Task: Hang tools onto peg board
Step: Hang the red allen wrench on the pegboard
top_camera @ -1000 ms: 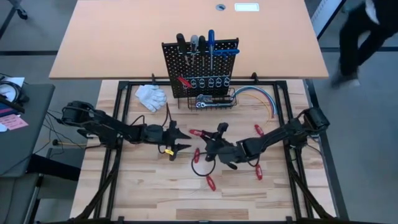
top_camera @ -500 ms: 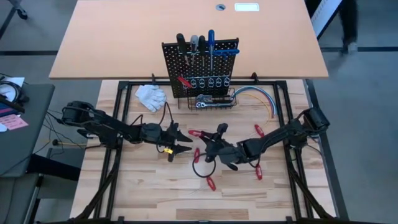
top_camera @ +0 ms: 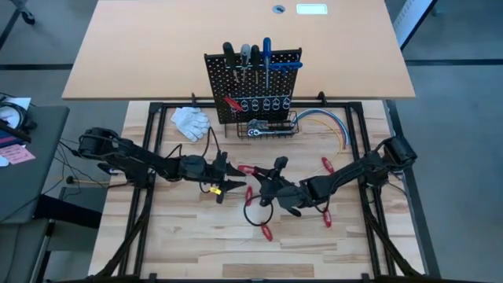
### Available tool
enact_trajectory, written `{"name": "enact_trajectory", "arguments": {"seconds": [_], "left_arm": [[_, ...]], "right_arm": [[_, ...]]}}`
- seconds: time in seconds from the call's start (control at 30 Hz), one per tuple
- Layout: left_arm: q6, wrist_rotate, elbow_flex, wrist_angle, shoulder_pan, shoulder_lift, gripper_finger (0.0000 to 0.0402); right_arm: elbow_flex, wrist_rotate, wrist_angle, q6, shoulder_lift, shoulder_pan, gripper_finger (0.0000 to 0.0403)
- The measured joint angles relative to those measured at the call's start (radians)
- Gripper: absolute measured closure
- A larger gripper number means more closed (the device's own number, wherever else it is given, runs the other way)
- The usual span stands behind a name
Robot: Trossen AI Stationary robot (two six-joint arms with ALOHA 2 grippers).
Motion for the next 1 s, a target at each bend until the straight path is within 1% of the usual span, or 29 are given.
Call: {"name": "enact_trajectory", "arguments": {"seconds": [0.43, 0.67, 0.8, 0.9, 1.0], "left_arm": [[0.076, -0.001, -0.001, -0.003, 0.0, 0.0, 0.0392], [0.111, -0.006, -0.002, -0.009, -0.006, 0.0, 0.0401], [0.161, -0.06, -0.002, -0.022, -0.023, 0.0, 0.0401], [0.195, -0.105, -0.002, -0.041, -0.037, 0.001, 0.0401], [0.229, -0.156, -0.002, -0.057, -0.049, 0.0, 0.0401]], "right_arm": [[-0.001, 0.001, 0.018, -0.025, 0.0, 0.025, 0.0345], [-0.002, -0.008, 0.02, -0.021, 0.0, 0.025, 0.0345], [-0.002, -0.02, 0.022, 0.022, 0.0, 0.025, 0.0336], [-0.001, -0.074, 0.027, 0.049, -0.001, 0.023, 0.0311], [0.0, -0.124, 0.024, 0.104, -0.001, 0.013, 0.0266]]}}
